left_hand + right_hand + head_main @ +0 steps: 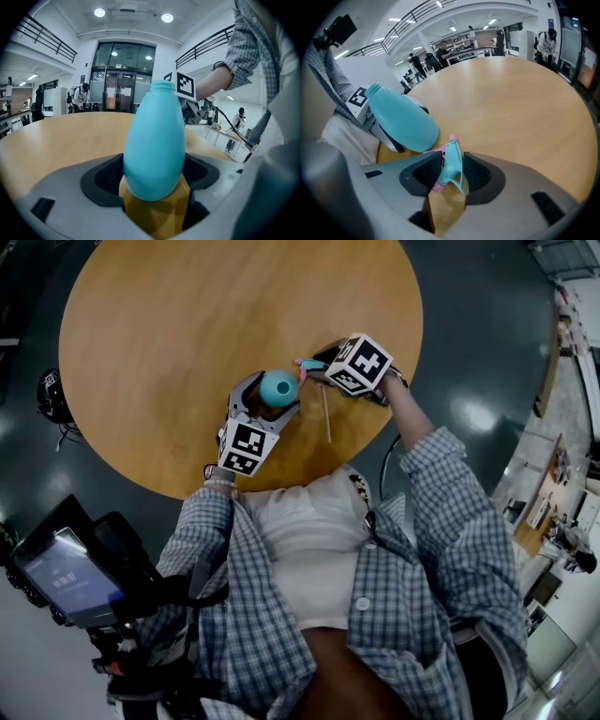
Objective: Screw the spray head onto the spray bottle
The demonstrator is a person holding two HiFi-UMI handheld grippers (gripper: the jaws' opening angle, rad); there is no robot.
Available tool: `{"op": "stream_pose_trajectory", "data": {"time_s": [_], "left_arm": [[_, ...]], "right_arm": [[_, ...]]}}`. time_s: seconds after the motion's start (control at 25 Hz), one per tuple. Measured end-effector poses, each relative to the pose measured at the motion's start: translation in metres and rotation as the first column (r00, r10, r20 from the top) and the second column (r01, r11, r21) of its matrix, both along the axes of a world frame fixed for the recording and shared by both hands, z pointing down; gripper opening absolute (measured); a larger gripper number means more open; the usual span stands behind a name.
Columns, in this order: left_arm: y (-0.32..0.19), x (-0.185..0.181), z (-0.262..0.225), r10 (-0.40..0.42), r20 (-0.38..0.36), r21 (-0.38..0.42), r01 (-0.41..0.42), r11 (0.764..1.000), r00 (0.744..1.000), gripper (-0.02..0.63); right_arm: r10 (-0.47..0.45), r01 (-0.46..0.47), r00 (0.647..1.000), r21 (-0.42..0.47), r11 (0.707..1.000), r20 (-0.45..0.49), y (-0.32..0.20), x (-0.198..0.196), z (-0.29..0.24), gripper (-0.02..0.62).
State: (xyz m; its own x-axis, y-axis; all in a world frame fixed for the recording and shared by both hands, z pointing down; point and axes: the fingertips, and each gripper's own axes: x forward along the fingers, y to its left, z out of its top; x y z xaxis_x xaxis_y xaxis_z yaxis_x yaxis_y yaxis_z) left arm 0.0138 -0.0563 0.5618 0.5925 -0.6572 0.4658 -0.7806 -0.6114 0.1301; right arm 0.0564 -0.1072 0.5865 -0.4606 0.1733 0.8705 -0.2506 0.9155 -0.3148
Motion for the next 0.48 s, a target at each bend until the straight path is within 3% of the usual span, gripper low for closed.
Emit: {"op": "stream_pose_trajectory", "data": {"time_s": [0.24, 0.48], "left_arm": [[0.0, -0.002, 0.003, 0.002, -0.001, 0.0, -0.002, 1.0, 1.0, 0.4], [-0.003, -0.002, 0.006, 0.013, -0.001, -0.002, -0.013, 1.0, 1.0, 0.4]], "right_arm": [[0.02, -0.025, 0.999, 0.115, 0.993, 0.046, 0.001, 0.002, -0.007, 0.129], [0.113, -0.14, 0.986, 0.249, 0.958, 0.12, -0.02, 0.009, -0.03, 0.124]]}}
